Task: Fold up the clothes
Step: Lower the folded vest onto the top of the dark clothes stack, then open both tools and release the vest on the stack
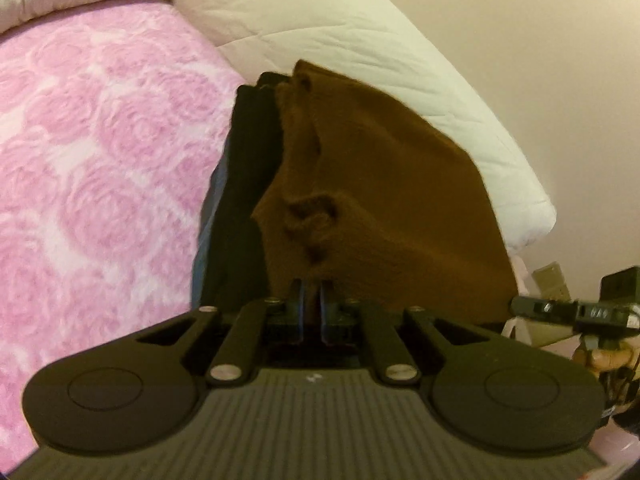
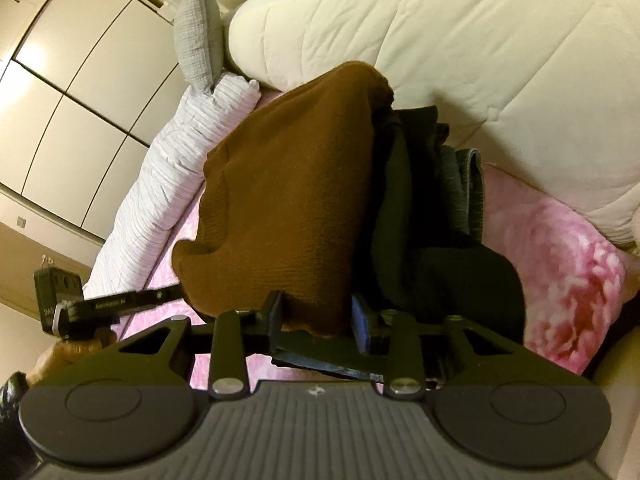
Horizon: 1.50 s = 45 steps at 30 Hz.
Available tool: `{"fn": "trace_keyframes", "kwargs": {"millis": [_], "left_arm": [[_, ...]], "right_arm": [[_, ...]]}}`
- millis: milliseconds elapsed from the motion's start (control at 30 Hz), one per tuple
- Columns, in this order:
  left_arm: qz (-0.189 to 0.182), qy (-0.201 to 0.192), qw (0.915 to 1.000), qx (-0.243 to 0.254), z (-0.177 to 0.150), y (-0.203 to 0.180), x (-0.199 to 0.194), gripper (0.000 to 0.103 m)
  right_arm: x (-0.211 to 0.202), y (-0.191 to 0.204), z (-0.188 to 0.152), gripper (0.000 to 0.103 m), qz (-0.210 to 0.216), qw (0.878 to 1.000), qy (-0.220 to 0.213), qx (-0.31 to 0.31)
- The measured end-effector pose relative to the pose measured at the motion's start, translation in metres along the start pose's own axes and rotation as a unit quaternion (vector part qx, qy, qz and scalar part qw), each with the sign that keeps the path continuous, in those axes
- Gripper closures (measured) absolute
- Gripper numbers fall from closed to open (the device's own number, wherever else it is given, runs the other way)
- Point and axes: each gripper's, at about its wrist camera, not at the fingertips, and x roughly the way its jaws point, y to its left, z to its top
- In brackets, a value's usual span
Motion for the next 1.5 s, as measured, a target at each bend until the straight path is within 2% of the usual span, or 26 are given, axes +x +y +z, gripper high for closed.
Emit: {"fn": "trace_keyframes", "kwargs": {"millis": [67,133,200,267,400,467,500,600,633,700,767,833,867,933,967,1000,1100,1200,1267,1333,1433,1467,1500], "left_arm": [[0.007,-0.006,1.0,0.005,-0.003,0.001,-0.013,0.096],[0.014,-0.011,0.9998,0.009,-0.007,0.001,-0.025,0.096],[0.018,-0.036,0.9992,0.004,-0.004,0.002,-0.041,0.096],[0.023,-0.057,0.9981,0.005,0.006,0.001,-0.048,0.095],[0.014,-0.065,0.9972,0.032,0.031,-0.015,-0.038,0.088],[0.006,-0.064,0.9963,0.057,0.047,-0.027,-0.022,0.085],[0.004,-0.061,0.9959,0.066,0.053,-0.032,-0.013,0.084],[-0.002,-0.05,0.9955,0.081,0.073,-0.036,0.017,0.082],[0.002,-0.042,0.9958,0.081,0.078,-0.036,0.029,0.082],[0.013,-0.025,0.9962,0.083,0.084,-0.034,0.048,0.082],[0.039,-0.005,0.9953,0.088,0.083,-0.031,0.063,0.083],[0.041,-0.002,0.9952,0.089,0.08,-0.027,0.069,0.083],[0.04,-0.003,0.9956,0.085,0.077,-0.026,0.067,0.083],[0.037,-0.01,0.9963,0.078,0.075,-0.024,0.061,0.083],[0.035,-0.015,0.9966,0.073,0.075,-0.024,0.056,0.082],[0.037,-0.02,0.9963,0.075,0.075,-0.026,0.049,0.082],[0.048,-0.041,0.9929,0.101,0.063,-0.039,0.019,0.081],[0.048,-0.061,0.989,0.126,0.042,-0.054,-0.01,0.078],[0.053,-0.065,0.9871,0.137,0.026,-0.058,-0.017,0.077],[0.057,-0.062,0.9865,0.141,0.016,-0.059,-0.016,0.077],[0.061,-0.046,0.9875,0.138,0.009,-0.054,-0.003,0.075],[0.063,-0.041,0.9877,0.137,0.007,-0.052,0.002,0.068],[0.064,-0.036,0.988,0.136,0.005,-0.05,0.006,0.066]], "right_arm": [[-0.005,-0.001,0.001,0.061,0.001,1.0,-0.004,0.004],[-0.013,0.0,0.006,0.061,0.003,1.0,-0.02,0.008],[-0.017,-0.001,0.014,0.06,0.002,0.999,-0.035,0.01],[-0.018,-0.004,0.025,0.054,0.0,0.999,-0.049,0.01],[0.002,-0.01,0.065,0.049,-0.004,0.998,-0.07,-0.004],[0.018,-0.012,0.087,0.045,-0.008,0.997,-0.076,-0.015],[0.027,-0.012,0.099,0.039,-0.011,0.997,-0.077,-0.02],[0.056,-0.012,0.127,0.038,-0.018,0.997,-0.07,-0.034],[0.065,-0.012,0.134,0.04,-0.019,0.997,-0.066,-0.037],[0.077,-0.013,0.143,0.073,-0.027,0.997,-0.06,-0.041],[0.087,-0.013,0.152,0.079,-0.034,0.997,-0.056,-0.045],[0.088,-0.017,0.153,0.079,-0.035,0.996,-0.058,-0.052],[0.091,-0.022,0.151,0.079,-0.034,0.997,-0.05,-0.051],[0.096,-0.031,0.148,0.072,-0.036,0.998,-0.033,-0.045],[0.091,-0.03,0.145,0.059,-0.043,0.997,-0.043,-0.051],[0.085,-0.028,0.142,0.054,-0.048,0.996,-0.053,-0.057],[0.053,-0.007,0.126,0.056,-0.048,0.99,-0.086,-0.099],[0.022,0.021,0.091,0.056,-0.032,0.981,-0.097,-0.164],[0.01,0.035,0.063,0.056,-0.011,0.978,-0.088,-0.187],[0.002,0.045,0.038,0.056,-0.011,0.974,-0.081,-0.21],[0.008,0.051,0.003,0.056,-0.038,0.967,-0.055,-0.246],[0.014,0.05,-0.004,0.055,-0.051,0.967,-0.045,-0.246],[0.019,0.048,-0.011,0.055,-0.064,0.966,-0.037,-0.246]]}}
